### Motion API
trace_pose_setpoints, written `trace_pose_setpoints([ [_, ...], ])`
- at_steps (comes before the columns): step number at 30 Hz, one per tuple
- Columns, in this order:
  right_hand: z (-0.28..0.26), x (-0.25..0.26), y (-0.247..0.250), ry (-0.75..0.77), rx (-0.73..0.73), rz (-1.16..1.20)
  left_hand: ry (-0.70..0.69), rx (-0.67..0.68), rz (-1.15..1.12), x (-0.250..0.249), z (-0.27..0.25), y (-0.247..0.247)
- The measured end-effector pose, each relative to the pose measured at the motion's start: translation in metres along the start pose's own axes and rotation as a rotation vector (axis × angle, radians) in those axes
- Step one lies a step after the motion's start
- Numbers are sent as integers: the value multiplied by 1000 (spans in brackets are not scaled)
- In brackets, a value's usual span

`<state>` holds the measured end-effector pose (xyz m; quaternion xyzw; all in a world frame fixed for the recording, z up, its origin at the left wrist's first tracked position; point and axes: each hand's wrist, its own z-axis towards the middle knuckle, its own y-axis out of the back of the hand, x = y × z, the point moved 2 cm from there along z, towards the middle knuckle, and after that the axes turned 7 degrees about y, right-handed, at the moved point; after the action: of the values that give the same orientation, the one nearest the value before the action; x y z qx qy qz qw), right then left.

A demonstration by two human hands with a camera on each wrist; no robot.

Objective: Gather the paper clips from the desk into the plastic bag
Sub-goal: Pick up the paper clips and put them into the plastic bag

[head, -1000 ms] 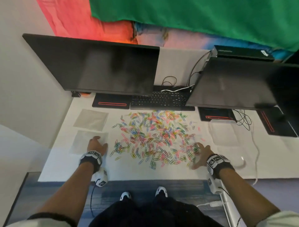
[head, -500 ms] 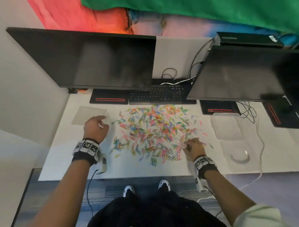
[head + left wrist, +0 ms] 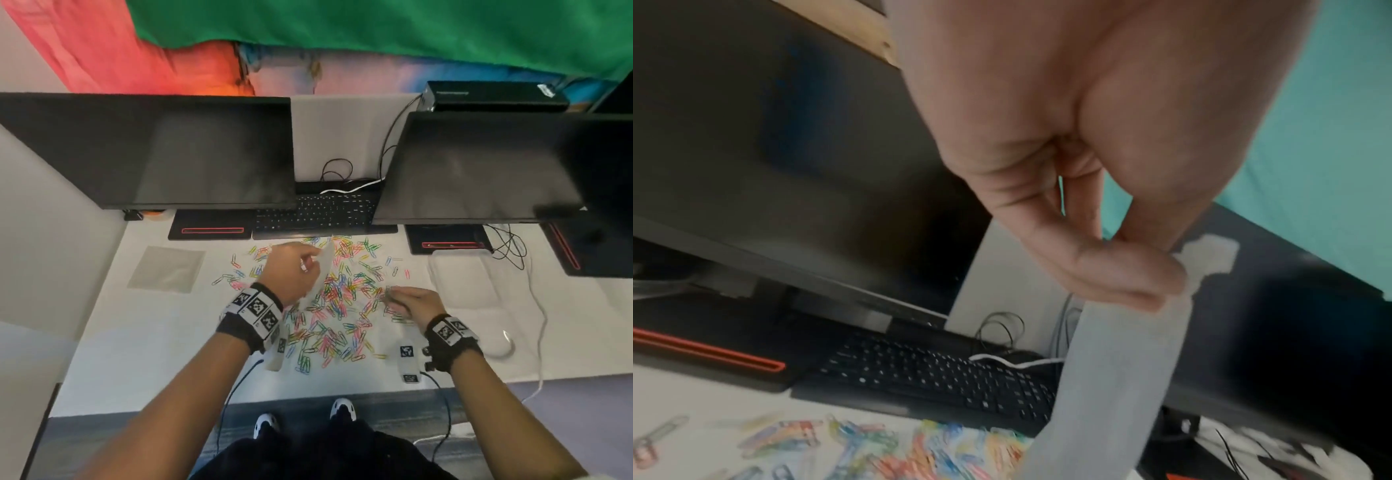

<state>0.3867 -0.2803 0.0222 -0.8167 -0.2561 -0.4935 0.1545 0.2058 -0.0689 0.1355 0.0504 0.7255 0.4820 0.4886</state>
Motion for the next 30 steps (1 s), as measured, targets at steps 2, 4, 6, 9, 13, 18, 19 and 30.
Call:
trace_pose_setpoints([
  [2,-13,37,-4,53,91,169,2,59,46,-9,7,-24],
  [4,-24,66,-7,113,185,214,-1,96,51,-22,12,-44],
  [6,-33,83,-14,155,256,231,-23,108,20,-35,15,-57],
  [9,-32,87,-17,205,257,204,-52,100,-27,-59,21,-75],
  [13,-22,78,-10,262,141,150,-95,77,-69,-80,25,-93],
  [18,-9,73,-6,281,64,-62,-65,10,-67,-86,27,-112],
  [19,-4,71,-8,275,72,-100,-41,-5,-44,-85,29,-115],
  [30,28,75,-49,508,79,-705,10,5,37,-72,49,-104],
])
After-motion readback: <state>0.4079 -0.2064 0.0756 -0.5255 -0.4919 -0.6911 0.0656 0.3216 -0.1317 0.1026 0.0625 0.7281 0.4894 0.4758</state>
